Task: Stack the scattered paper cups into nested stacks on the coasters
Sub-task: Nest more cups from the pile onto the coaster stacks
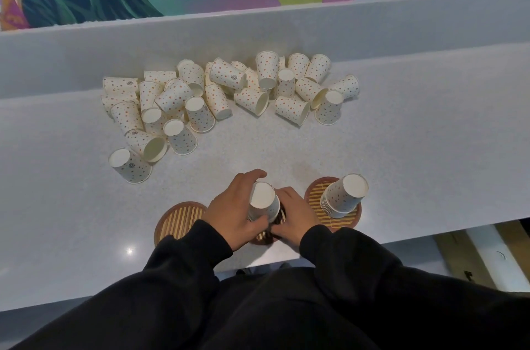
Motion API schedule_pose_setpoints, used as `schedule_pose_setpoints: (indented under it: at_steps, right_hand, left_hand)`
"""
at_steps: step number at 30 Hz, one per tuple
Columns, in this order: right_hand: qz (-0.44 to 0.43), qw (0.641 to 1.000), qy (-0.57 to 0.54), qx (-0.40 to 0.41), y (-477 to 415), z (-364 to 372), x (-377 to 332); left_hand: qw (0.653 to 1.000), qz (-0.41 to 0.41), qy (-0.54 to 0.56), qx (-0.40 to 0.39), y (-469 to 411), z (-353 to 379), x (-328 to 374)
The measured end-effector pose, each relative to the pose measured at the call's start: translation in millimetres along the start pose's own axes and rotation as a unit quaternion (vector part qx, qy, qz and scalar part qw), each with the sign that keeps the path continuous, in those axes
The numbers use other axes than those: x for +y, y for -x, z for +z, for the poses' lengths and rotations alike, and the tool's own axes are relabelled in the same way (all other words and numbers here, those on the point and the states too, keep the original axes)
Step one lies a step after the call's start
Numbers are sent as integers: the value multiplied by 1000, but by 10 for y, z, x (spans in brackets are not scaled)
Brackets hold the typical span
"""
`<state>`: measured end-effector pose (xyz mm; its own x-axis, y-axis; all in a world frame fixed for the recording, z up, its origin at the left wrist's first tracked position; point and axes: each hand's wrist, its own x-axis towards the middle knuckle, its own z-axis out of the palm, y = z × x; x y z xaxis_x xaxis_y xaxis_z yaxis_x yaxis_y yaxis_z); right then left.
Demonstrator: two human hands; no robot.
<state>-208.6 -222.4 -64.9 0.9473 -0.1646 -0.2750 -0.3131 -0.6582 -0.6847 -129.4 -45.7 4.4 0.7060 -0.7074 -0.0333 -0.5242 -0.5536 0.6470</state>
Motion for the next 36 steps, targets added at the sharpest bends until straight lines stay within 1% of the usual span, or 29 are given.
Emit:
schedule_pose_setpoints:
  at_steps: [3, 6, 10, 17, 28, 36]
  right_hand:
    - [6, 1000, 5, -1, -17, 24, 21]
    - [11, 1000, 9, 3, -28, 46, 41]
    - [6, 1000, 12, 5, -33, 47, 48]
    - [12, 1000, 8, 4, -22, 23, 16]
    - [19, 1000, 10, -4, -3, -15, -43]
    - [32, 999, 18, -15, -13, -39, -87]
  left_hand:
    - [1000, -2, -12, -12, -9, 85, -50]
    - [1000, -3, -12, -4, -13, 129, -89]
    - [1000, -7, 6, 3, -16, 155, -135]
    - [998, -42, 40, -31, 23, 237, -288]
    - [996, -57, 56, -36, 3, 303, -409]
    - [993, -62, 93, -45, 48, 318, -406]
